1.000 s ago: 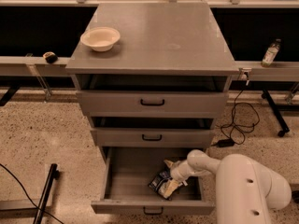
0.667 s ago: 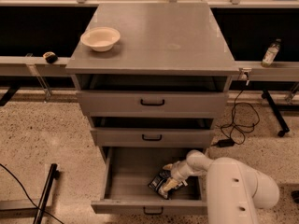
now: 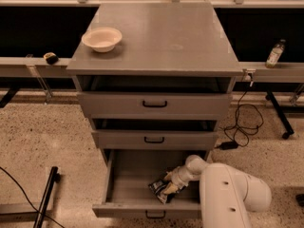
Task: Pick blue chip bag from bottom drawer and place on counter
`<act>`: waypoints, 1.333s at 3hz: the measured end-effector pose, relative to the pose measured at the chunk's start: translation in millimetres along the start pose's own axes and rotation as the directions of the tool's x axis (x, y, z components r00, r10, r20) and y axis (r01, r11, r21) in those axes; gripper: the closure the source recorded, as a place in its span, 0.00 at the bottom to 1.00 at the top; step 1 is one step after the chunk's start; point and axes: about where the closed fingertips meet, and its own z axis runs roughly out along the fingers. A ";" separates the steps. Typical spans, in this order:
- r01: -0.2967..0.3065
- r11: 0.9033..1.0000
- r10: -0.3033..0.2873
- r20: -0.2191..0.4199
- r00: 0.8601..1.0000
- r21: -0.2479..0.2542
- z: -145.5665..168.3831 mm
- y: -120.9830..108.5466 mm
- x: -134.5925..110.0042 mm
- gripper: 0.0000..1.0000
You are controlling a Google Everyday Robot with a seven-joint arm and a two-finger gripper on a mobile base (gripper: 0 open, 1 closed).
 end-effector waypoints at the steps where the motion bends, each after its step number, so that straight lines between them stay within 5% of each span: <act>1: 0.007 1.000 -0.007 0.003 1.000 0.009 -6.1 -1.7 -3.2 0.98; 2: 0.070 0.996 -0.074 0.081 0.994 0.050 -40.4 5.8 -28.5 1.00; 4: 0.132 0.982 -0.161 0.227 0.960 0.138 -129.9 21.1 -50.3 1.00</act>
Offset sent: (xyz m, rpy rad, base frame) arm -0.0221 0.0029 0.1033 0.1650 -0.1752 0.0826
